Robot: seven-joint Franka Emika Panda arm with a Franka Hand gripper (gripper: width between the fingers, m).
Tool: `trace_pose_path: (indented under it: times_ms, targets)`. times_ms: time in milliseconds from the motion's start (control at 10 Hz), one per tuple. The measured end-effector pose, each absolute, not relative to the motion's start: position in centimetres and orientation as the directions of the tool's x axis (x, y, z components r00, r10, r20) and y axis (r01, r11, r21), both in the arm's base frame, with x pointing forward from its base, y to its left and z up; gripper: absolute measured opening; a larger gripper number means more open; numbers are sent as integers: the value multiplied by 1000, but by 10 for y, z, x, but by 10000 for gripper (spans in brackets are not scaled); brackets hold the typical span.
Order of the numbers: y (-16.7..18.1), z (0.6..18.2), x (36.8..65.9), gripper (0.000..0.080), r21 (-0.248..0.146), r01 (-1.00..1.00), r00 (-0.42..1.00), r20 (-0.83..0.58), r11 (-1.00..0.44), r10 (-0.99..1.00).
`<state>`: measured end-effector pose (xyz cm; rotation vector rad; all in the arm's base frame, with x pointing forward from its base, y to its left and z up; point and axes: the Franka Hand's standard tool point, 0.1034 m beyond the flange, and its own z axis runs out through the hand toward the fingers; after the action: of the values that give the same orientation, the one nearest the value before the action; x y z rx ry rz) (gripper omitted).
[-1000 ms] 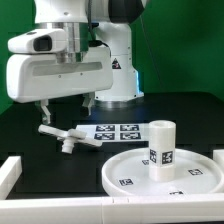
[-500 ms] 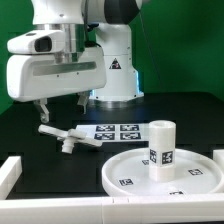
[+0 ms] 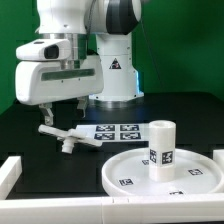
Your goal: Assemble round table
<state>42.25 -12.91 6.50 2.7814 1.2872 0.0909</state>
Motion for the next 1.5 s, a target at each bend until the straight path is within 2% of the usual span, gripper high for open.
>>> trace_pose_path:
  times_ms: [100, 200, 500, 800, 1500]
  targets:
    - [-129, 64, 421, 649, 95, 761, 643, 22, -642, 766]
    - [-129, 58, 413, 649, 122, 779, 618, 23, -615, 786]
    - [-116, 45, 410, 649, 128, 820, 562, 9, -558, 827]
    - [-97, 37, 414, 649, 119, 838, 535, 4, -532, 845]
    - [-114, 30, 411, 649, 90, 824, 562, -12, -559, 827]
